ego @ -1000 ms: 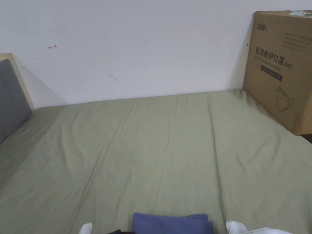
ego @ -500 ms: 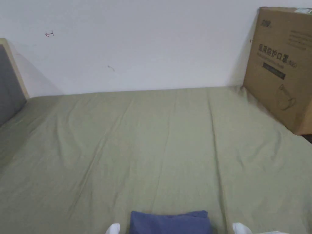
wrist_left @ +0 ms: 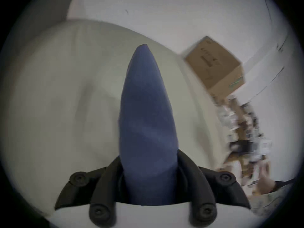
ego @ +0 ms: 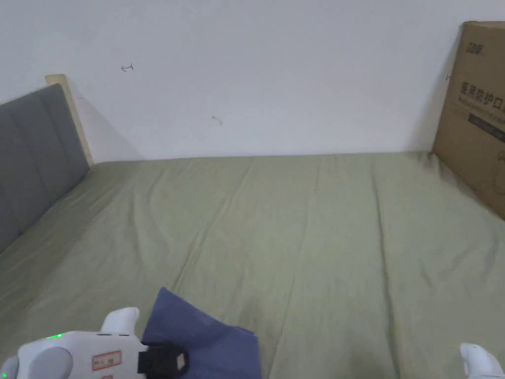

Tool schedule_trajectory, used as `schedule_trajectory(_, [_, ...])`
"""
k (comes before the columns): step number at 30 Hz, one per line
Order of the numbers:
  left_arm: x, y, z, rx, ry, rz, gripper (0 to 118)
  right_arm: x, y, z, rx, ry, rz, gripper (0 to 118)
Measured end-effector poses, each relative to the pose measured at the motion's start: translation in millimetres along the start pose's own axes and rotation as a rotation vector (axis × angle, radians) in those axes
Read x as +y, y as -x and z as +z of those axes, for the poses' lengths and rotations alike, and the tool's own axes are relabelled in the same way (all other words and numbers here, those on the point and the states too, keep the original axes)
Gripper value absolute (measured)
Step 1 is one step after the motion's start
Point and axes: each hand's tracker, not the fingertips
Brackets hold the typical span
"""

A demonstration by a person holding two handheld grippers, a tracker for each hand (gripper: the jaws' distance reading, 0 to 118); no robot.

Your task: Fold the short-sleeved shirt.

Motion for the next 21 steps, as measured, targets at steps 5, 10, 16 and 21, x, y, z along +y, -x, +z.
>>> schedule_trajectory(5, [18.5, 67.1, 26.1, 0.402, 0.055, -0.064, 23, -0.3, 6.8, 18.2, -0.134, -0.026, 0.109, 0])
schedule_trajectory(10, [21.3, 107.3, 27.0, 0.769, 0.151, -0.218, 25, -4.9, 1.9, 22.1, -0.169, -0.022, 0.101, 0])
schedule_trajectory(16, [18.0, 124.8, 56.2, 0.776, 0.061, -0.126, 107, -4.6, 0.3, 27.2, -0.177, -0.037, 0.072, 0])
schedule_trajectory(21, [26.5, 89.7, 86.3, 0.616, -0.053, -0.073, 107, 3.3, 9.8, 35.2, -0.238, -0.095, 0.144, 0])
